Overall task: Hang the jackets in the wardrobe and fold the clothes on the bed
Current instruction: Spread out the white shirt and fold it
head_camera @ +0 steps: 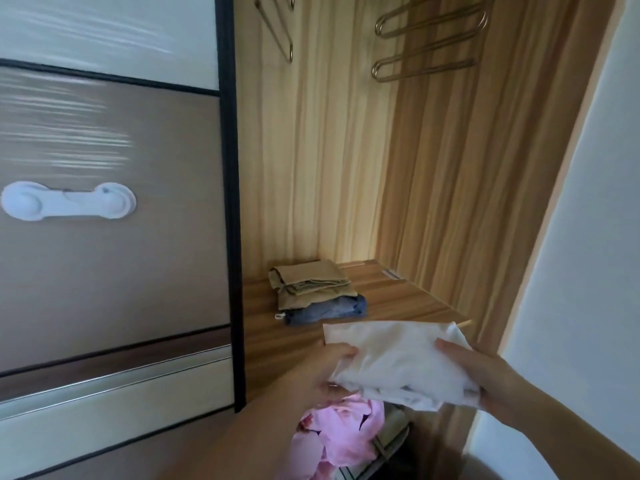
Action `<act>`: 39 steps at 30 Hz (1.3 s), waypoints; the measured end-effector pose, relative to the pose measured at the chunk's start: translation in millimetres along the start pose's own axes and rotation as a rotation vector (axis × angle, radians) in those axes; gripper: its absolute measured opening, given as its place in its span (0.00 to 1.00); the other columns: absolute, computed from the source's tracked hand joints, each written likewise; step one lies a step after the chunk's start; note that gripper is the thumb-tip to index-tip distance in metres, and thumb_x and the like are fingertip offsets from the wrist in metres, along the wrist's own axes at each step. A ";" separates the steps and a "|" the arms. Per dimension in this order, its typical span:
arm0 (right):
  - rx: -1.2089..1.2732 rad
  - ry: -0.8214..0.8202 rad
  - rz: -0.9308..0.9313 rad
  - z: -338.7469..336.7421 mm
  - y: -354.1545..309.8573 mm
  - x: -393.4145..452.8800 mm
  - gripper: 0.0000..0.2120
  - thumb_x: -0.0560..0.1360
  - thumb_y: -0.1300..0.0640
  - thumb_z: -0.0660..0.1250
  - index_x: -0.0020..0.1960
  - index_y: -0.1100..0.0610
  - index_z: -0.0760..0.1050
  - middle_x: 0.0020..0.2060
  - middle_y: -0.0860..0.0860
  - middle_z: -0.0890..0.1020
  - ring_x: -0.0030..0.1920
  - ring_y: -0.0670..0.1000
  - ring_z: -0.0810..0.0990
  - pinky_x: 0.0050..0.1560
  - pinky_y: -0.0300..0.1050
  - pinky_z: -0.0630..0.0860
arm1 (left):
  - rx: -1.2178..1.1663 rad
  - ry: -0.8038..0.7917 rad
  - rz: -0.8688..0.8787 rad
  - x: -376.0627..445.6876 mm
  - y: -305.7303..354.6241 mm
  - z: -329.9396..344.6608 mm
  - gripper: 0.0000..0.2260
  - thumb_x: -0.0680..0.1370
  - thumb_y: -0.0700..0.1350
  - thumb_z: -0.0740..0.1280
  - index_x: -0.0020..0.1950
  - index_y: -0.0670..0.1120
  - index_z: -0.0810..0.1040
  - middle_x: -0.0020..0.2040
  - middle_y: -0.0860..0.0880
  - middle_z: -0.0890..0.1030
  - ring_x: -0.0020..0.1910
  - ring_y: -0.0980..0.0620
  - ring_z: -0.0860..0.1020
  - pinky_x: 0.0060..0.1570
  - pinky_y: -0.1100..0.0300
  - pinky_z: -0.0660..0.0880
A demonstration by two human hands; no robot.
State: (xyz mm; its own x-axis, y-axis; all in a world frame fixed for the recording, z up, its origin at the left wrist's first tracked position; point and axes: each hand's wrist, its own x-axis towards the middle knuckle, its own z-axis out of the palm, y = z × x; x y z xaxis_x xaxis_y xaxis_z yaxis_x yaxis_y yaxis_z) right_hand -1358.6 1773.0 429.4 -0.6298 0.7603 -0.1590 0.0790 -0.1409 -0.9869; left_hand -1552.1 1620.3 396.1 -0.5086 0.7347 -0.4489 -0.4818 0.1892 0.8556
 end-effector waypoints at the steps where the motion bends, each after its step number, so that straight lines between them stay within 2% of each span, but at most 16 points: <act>1: -0.024 -0.021 0.003 1.0 -1.0 17.6 0.15 0.72 0.56 0.73 0.56 0.61 0.80 0.49 0.59 0.85 0.50 0.59 0.84 0.47 0.57 0.82 | -0.014 0.006 -0.024 14.6 2.4 -1.6 0.09 0.72 0.39 0.69 0.52 0.41 0.77 0.40 0.42 0.80 0.36 0.46 0.79 0.34 0.55 0.81; 3: -0.043 -0.055 0.016 5.7 -4.8 51.7 0.17 0.70 0.61 0.74 0.58 0.64 0.79 0.51 0.62 0.84 0.51 0.62 0.83 0.53 0.62 0.79 | -0.045 0.018 -0.060 39.2 10.6 -4.4 0.13 0.65 0.38 0.67 0.49 0.40 0.75 0.38 0.42 0.77 0.32 0.47 0.78 0.45 0.54 0.79; 4: -0.043 -0.071 0.015 8.9 -7.1 68.6 0.19 0.68 0.61 0.76 0.57 0.65 0.80 0.49 0.63 0.84 0.48 0.62 0.84 0.49 0.61 0.80 | -0.053 0.034 -0.058 51.7 16.7 -6.7 0.15 0.62 0.38 0.65 0.48 0.40 0.74 0.37 0.41 0.77 0.32 0.46 0.78 0.49 0.53 0.77; 6: -0.054 -0.092 0.009 17.7 -12.5 107.8 0.23 0.63 0.60 0.80 0.55 0.66 0.80 0.45 0.64 0.83 0.42 0.61 0.83 0.40 0.55 0.81 | -0.062 0.088 -0.003 76.8 35.8 -10.9 0.17 0.63 0.37 0.63 0.51 0.42 0.73 0.45 0.40 0.77 0.41 0.44 0.78 0.44 0.51 0.79; 9: -0.086 -0.111 -0.085 36.6 -23.4 177.8 0.16 0.76 0.68 0.66 0.63 0.68 0.74 0.57 0.67 0.79 0.53 0.64 0.79 0.46 0.56 0.80 | -0.046 0.233 0.095 117.4 74.7 -19.7 0.18 0.69 0.34 0.61 0.57 0.48 0.71 0.57 0.42 0.71 0.52 0.43 0.74 0.35 0.53 0.79; 12: -0.154 -0.205 -0.118 64.6 -41.9 247.8 0.20 0.75 0.63 0.69 0.66 0.57 0.70 0.59 0.59 0.77 0.59 0.63 0.77 0.60 0.62 0.75 | -0.047 0.352 0.139 152.1 111.9 -32.0 0.25 0.71 0.34 0.61 0.66 0.53 0.66 0.55 0.45 0.69 0.51 0.43 0.72 0.36 0.53 0.80; 14: -0.178 -0.290 -0.084 86.3 -57.2 293.8 0.20 0.75 0.62 0.69 0.64 0.55 0.70 0.58 0.59 0.78 0.59 0.63 0.78 0.59 0.62 0.75 | -0.080 0.439 0.168 174.7 136.4 -40.5 0.28 0.72 0.34 0.61 0.68 0.57 0.63 0.56 0.45 0.68 0.50 0.43 0.72 0.36 0.51 0.81; 16: -0.216 -0.340 -0.146 108.4 -67.9 337.3 0.19 0.77 0.62 0.68 0.66 0.61 0.70 0.60 0.63 0.77 0.58 0.66 0.77 0.57 0.66 0.75 | -0.121 0.523 0.212 196.2 158.1 -49.0 0.27 0.72 0.35 0.61 0.69 0.54 0.65 0.56 0.45 0.70 0.51 0.42 0.73 0.38 0.50 0.81; 20: -0.125 -0.316 -0.211 150.8 -76.3 400.9 0.26 0.75 0.56 0.71 0.71 0.55 0.67 0.58 0.53 0.73 0.55 0.60 0.76 0.50 0.58 0.78 | -0.173 0.619 0.349 239.3 192.2 -72.2 0.24 0.74 0.39 0.63 0.69 0.52 0.69 0.59 0.45 0.75 0.54 0.44 0.77 0.37 0.54 0.80; 24: -0.243 -0.333 -0.285 181.1 -52.5 452.8 0.25 0.76 0.53 0.70 0.71 0.56 0.69 0.58 0.53 0.76 0.55 0.56 0.76 0.56 0.59 0.77 | -0.096 0.772 0.407 276.8 192.1 -98.7 0.26 0.77 0.38 0.66 0.72 0.54 0.65 0.64 0.47 0.72 0.60 0.42 0.75 0.47 0.49 0.81; 26: -0.379 -0.370 -0.297 190.8 -19.4 474.1 0.26 0.77 0.52 0.67 0.72 0.58 0.67 0.65 0.58 0.75 0.62 0.59 0.75 0.63 0.59 0.72 | 0.069 0.816 0.391 298.0 170.7 -111.5 0.28 0.78 0.37 0.65 0.75 0.48 0.61 0.69 0.44 0.70 0.64 0.41 0.72 0.56 0.48 0.77; 29: -0.543 -0.320 -0.283 201.3 24.9 492.5 0.26 0.79 0.54 0.65 0.74 0.60 0.64 0.71 0.61 0.69 0.69 0.62 0.68 0.70 0.50 0.57 | 0.048 0.833 0.203 319.0 140.5 -120.0 0.31 0.79 0.42 0.66 0.78 0.49 0.55 0.73 0.44 0.64 0.67 0.40 0.70 0.48 0.49 0.78; 31: -0.587 -0.294 -0.329 206.7 37.2 498.5 0.22 0.79 0.55 0.66 0.71 0.61 0.69 0.67 0.62 0.73 0.65 0.62 0.71 0.66 0.43 0.59 | 0.014 0.869 0.168 327.0 137.1 -121.8 0.32 0.79 0.43 0.65 0.78 0.51 0.52 0.73 0.45 0.63 0.66 0.40 0.69 0.52 0.46 0.77; 34: -0.617 -0.221 -0.402 209.2 43.9 501.9 0.20 0.77 0.60 0.68 0.67 0.66 0.72 0.62 0.66 0.76 0.62 0.65 0.73 0.59 0.37 0.56 | 0.102 0.864 0.186 329.9 135.5 -122.3 0.29 0.79 0.43 0.64 0.77 0.52 0.54 0.64 0.47 0.67 0.54 0.47 0.71 0.50 0.49 0.77; 36: -0.629 -0.205 -0.407 206.6 39.7 501.7 0.21 0.77 0.58 0.68 0.67 0.65 0.72 0.62 0.64 0.76 0.61 0.63 0.74 0.57 0.38 0.58 | 0.102 0.843 0.216 325.3 135.3 -122.4 0.29 0.78 0.43 0.65 0.76 0.52 0.56 0.66 0.47 0.68 0.58 0.46 0.71 0.55 0.47 0.76; 39: -0.655 -0.253 -0.412 195.2 29.1 503.9 0.19 0.76 0.53 0.69 0.64 0.61 0.76 0.57 0.60 0.80 0.49 0.52 0.76 0.55 0.42 0.62 | 0.115 0.802 0.257 315.0 135.8 -123.8 0.28 0.78 0.44 0.66 0.75 0.53 0.59 0.68 0.49 0.70 0.63 0.45 0.72 0.58 0.45 0.76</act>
State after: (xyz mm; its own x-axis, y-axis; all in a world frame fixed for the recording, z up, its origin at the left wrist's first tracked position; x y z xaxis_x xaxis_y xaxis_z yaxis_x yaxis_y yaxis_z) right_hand -1824.5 2028.2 326.2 -0.8560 0.4932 0.1548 0.1894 0.5778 -0.7939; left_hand -1866.1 1796.8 339.0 -0.9651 0.0880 -0.2466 -0.2286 0.1761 0.9575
